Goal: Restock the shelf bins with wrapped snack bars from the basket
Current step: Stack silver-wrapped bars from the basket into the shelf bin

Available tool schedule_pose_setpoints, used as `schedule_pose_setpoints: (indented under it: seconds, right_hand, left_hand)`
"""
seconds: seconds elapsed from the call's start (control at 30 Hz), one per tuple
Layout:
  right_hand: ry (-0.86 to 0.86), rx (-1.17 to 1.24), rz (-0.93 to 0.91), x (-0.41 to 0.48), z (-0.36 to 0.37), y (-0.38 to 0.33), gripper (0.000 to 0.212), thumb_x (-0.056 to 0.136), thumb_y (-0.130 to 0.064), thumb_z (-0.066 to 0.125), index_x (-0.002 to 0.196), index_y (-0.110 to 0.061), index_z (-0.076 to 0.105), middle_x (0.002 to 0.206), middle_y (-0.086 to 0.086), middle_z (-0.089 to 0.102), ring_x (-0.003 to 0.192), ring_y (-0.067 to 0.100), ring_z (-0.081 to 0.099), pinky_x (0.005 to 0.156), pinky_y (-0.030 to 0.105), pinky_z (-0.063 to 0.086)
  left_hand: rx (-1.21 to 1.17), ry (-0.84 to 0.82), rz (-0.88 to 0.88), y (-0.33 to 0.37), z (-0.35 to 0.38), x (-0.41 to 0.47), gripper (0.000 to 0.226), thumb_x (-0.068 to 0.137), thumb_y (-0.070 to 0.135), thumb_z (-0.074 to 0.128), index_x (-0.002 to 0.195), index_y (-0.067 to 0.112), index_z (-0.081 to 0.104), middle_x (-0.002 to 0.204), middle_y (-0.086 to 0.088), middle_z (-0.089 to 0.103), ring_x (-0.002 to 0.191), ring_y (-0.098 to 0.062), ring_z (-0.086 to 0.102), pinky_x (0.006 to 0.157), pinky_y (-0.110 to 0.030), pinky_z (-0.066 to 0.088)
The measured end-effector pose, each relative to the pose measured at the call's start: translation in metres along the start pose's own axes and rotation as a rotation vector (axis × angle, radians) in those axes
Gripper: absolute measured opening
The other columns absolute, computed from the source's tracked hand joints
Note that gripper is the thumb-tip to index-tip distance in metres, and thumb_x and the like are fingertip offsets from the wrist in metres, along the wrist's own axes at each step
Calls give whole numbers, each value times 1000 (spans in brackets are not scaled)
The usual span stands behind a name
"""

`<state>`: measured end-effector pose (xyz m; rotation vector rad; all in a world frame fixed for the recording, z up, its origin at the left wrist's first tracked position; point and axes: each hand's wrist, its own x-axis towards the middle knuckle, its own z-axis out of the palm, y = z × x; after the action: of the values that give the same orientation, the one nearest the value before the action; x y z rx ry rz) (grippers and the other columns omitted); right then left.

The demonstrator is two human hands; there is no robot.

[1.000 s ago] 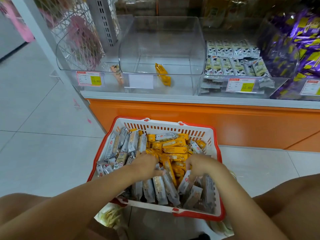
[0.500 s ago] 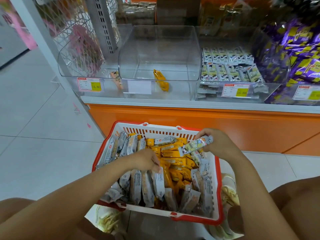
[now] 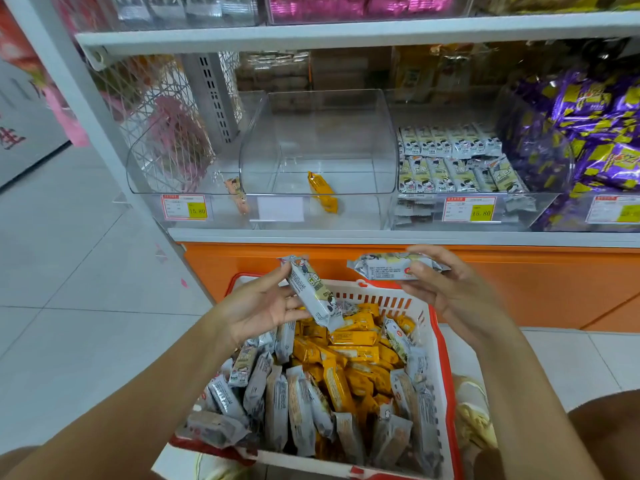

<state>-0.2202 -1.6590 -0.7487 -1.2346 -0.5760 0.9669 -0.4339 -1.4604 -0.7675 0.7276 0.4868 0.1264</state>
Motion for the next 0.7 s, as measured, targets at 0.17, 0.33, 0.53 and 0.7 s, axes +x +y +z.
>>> schedule_pose_setpoints:
  seconds: [0.17, 0.33, 0.53, 0.7]
  right_hand:
    - [18, -73, 13, -1, 3, 2, 56, 56, -37, 90, 105, -17, 69, 112, 6, 65, 95, 23, 70, 85, 30, 56]
    - [68, -228, 10, -3, 13, 4, 30, 84, -4, 68, 100, -30, 70, 106, -6, 69, 104, 18, 66, 101, 41, 48]
    - [-27, -408, -14, -5, 9, -13, 41, 86, -2, 65, 115, -30, 60, 109, -6, 64, 94, 8, 64, 78, 20, 50]
    - [-258, -463, 101, -11, 18, -15, 41, 88, -1, 63, 122, -20, 51, 112, 3, 69, 99, 9, 66, 79, 19, 53]
  left_hand:
    - [-67, 5, 3, -5, 2, 2, 76, 55, 27, 92, 122, 15, 60, 119, -14, 63, 116, -36, 58, 89, -56, 51]
    - [-30, 24, -22, -9, 7, 6, 69, 61, 14, 89, 122, 5, 58, 120, -18, 63, 115, -36, 58, 85, -49, 54]
    - [223, 101, -72, -2, 26, 7, 36, 79, 9, 60, 113, -4, 59, 118, -23, 64, 106, -29, 65, 87, -35, 56]
    - [409, 25, -147, -4, 43, 12, 40, 82, 15, 62, 121, 8, 60, 122, -17, 63, 112, -28, 62, 92, -40, 53]
